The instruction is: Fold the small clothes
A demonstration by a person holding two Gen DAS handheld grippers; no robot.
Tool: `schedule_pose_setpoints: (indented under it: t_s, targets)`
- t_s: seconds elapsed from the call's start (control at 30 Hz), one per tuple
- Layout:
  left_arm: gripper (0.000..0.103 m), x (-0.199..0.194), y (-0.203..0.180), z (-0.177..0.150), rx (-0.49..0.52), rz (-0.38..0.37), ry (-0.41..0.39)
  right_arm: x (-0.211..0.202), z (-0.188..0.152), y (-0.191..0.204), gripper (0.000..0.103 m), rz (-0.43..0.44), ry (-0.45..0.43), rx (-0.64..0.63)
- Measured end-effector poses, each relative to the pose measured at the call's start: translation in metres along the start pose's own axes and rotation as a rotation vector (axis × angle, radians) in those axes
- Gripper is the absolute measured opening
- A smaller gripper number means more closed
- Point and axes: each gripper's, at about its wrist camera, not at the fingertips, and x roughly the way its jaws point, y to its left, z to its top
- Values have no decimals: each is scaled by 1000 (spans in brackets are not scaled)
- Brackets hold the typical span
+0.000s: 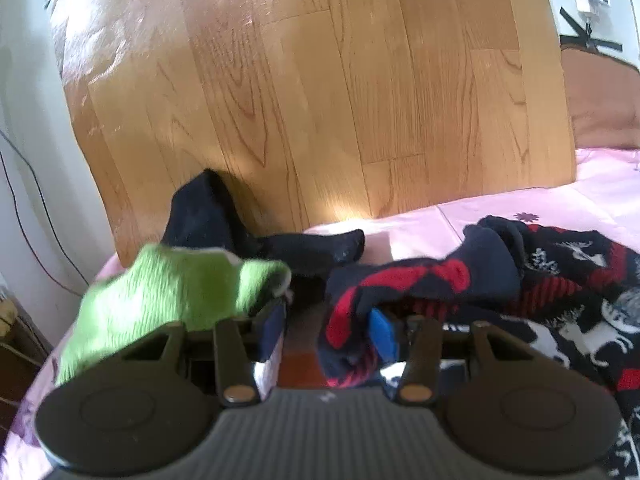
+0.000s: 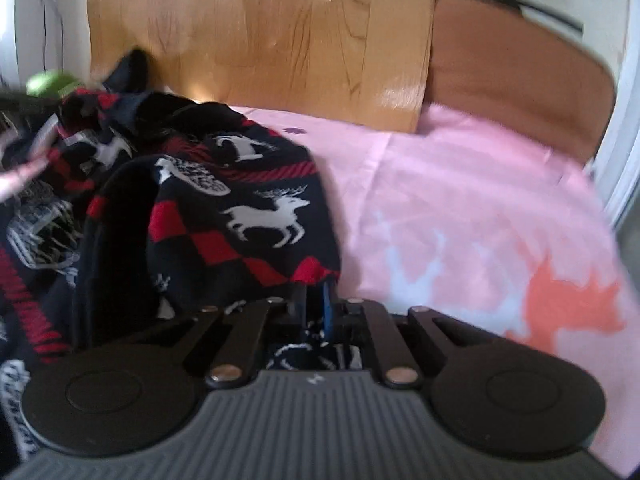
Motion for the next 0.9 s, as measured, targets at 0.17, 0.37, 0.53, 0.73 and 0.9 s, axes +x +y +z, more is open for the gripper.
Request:
schedule_pose_setpoints:
  t_s: [0.17, 0.37, 0.53, 0.73, 0.9]
  targets:
    - [50, 11, -10, 10, 50, 30, 17, 24, 36, -50, 14, -487, -16, -228]
    - [51, 23, -30, 34, 124, -1, -6, 23, 92, -55, 42, -123, -75, -45]
    - [62, 48, -68, 53, 256, -50, -2, 85, 143, -14, 55, 123, -92, 16]
    - [64, 87, -98, 55, 394, -96, 44, 183, 150, 25, 76, 268, 88, -29]
    - [11, 118, -97, 59, 315, -104, 87, 190, 145, 30, 12, 285, 65, 20]
